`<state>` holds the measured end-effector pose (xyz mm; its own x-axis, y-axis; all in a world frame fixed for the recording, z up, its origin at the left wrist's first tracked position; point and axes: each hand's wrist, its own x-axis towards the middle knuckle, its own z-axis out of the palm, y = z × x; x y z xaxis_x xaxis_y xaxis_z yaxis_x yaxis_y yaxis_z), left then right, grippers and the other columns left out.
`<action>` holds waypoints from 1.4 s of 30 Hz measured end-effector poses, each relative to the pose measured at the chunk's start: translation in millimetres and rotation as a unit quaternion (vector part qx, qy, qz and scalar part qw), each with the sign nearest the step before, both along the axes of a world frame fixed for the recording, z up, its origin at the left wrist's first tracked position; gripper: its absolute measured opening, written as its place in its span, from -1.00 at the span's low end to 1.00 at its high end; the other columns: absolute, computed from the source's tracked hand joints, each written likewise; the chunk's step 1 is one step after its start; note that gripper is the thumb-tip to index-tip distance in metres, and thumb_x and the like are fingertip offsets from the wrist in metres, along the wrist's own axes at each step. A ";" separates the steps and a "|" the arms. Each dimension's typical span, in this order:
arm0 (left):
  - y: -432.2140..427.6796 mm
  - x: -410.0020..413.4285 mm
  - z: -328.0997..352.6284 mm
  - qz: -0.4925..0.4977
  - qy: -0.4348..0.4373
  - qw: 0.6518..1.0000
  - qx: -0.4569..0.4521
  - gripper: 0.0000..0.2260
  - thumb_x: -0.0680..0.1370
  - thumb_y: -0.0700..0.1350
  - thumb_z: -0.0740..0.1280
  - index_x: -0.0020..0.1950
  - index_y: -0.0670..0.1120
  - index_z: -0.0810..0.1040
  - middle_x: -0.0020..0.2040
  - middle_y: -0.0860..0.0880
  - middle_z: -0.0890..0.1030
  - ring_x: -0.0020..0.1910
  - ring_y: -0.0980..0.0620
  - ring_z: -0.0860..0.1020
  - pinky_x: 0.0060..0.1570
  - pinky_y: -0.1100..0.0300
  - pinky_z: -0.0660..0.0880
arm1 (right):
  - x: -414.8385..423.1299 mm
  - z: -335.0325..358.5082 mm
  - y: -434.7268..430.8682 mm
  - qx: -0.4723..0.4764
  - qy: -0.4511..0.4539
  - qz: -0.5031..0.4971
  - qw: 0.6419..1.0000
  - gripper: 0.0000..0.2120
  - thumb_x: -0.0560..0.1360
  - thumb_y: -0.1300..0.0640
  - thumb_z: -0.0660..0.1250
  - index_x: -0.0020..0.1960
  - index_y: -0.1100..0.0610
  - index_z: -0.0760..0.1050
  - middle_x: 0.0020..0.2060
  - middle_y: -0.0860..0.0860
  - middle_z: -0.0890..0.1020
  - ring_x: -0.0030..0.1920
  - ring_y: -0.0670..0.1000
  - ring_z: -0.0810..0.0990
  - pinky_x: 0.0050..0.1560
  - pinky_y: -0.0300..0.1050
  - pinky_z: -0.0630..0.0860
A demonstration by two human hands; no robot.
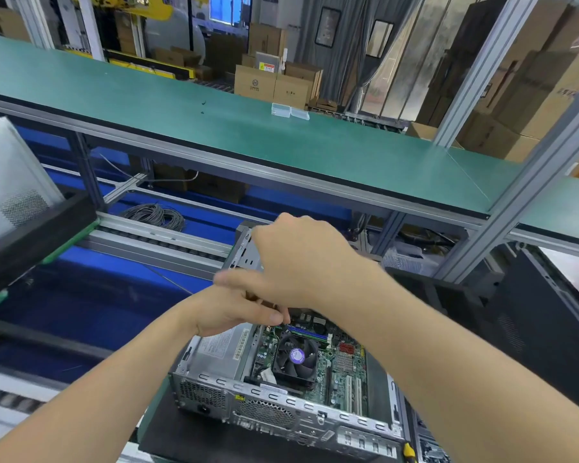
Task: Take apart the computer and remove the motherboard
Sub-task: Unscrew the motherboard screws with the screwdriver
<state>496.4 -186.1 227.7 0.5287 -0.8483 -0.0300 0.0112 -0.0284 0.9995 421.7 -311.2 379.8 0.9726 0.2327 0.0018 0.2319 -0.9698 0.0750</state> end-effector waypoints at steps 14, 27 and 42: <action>4.5 2.4 -1.1 -0.013 -0.003 1.000 -0.004 -0.73 0.48 -0.23 0.48 -0.01 -0.43 0.55 -0.05 -0.18 0.64 0.01 0.08 0.63 0.09 0.25 0.51 | 14.3 4.3 -16.2 0.006 0.161 0.137 0.977 -0.89 0.52 0.11 0.42 -0.17 -0.04 0.55 -0.37 -0.16 0.52 -0.29 -0.15 0.49 -0.36 -0.21 0.35; 0.1 -1.6 3.1 -0.043 0.011 0.998 -0.034 -0.77 0.48 -0.20 0.47 0.11 -0.21 0.63 0.04 -0.13 0.68 0.14 0.00 0.65 0.19 0.16 0.54 | 11.3 -0.6 -13.4 -0.017 0.170 0.180 0.969 -0.87 0.44 0.22 0.41 -0.07 0.02 0.62 -0.19 -0.11 0.68 -0.11 -0.04 0.58 -0.06 -0.01 0.62; 9.7 -1.9 7.5 -0.031 -0.011 0.999 -0.025 -0.83 0.48 -0.16 0.48 0.06 -0.10 0.70 -0.04 -0.02 0.67 -0.01 0.06 0.58 0.06 0.19 0.50 | 18.5 -13.4 0.3 0.011 0.077 0.066 0.995 -0.77 0.54 -0.01 0.40 -0.20 0.10 0.49 -0.31 0.00 0.48 -0.33 0.02 0.49 -0.44 -0.15 0.27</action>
<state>494.5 -176.4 235.2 0.4744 -0.8800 0.0248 -0.0110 0.0223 0.9997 440.2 -310.9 366.4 0.9227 0.3595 -0.1390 0.3640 -0.9314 0.0074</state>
